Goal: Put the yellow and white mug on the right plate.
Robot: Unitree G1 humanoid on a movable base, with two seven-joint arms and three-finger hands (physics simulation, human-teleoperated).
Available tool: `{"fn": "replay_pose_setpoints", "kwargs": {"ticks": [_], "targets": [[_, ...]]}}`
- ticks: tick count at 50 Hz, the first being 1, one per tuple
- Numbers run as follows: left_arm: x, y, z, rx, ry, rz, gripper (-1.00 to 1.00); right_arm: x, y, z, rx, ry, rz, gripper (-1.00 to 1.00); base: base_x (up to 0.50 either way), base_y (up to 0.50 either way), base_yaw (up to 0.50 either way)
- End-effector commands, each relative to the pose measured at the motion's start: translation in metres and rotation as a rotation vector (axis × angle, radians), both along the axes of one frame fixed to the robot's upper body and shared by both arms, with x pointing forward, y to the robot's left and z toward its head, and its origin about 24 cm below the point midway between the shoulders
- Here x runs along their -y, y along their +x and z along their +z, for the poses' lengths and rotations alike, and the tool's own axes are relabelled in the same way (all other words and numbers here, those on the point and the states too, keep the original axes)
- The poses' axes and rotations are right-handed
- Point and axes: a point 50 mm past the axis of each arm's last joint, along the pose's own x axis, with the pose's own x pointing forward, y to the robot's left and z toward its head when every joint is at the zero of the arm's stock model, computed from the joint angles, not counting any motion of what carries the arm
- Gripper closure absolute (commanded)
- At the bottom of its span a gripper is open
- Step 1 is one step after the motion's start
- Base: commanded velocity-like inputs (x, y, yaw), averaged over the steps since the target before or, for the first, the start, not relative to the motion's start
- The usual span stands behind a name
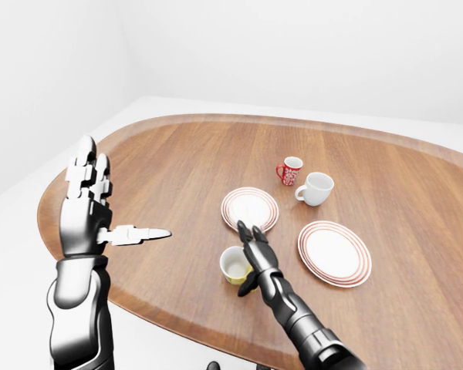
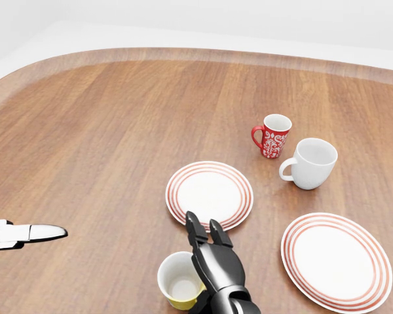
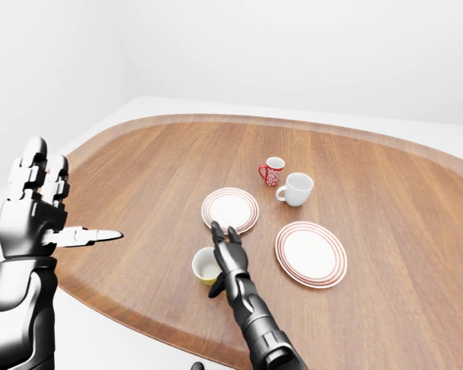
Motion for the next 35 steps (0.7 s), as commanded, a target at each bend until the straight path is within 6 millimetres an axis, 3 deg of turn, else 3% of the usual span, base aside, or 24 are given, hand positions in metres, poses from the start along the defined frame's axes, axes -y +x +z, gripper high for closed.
{"fn": "replay_pose_setpoints", "kwargs": {"ticks": [1, 2, 3, 4, 5, 27, 35], "targets": [[0.0, 0.0, 0.0, -0.002, 0.0, -0.001, -1.0, 0.0, 0.0, -0.002, -0.005, -0.002, -0.005, -1.0, 0.0, 0.0, 0.0], [0.0, 0.0, 0.0, -0.001, 0.0, -0.001, -1.0, 0.0, -0.001, -0.002, -0.005, -0.002, -0.004, -1.0, 0.0, 0.0, 0.0], [0.0, 0.0, -0.001, -0.003, 0.0, -0.001, -1.0, 0.0, -0.001, -0.002, -0.009, -0.003, -0.002, -0.81, 0.0, 0.0, 0.0], [0.0, 0.0, -0.001, -0.002, 0.0, -0.001, -1.0, 0.0, -0.001, -0.002, -0.007, -0.001, -0.007, 0.47, 0.0, 0.0, 0.0], [0.0, 0.0, -0.001, -0.004, -0.001, -0.001, -1.0, 0.001, -0.001, -0.002, -0.006, -0.002, -0.007, 1.0, 0.0, 0.0, 0.0], [0.001, 0.0, 0.0, -0.001, 0.0, -0.001, -1.0, 0.001, 0.005, 0.012, 0.033, 0.034, 0.005, 1.0, 0.0, 0.0, 0.0], [0.0, 0.0, 0.0, 0.002, 0.0, 0.001, -1.0, 0.014, 0.021, 0.034, 0.073, 0.054, -0.019, 1.0, 0.0, 0.0, 0.0]]}}
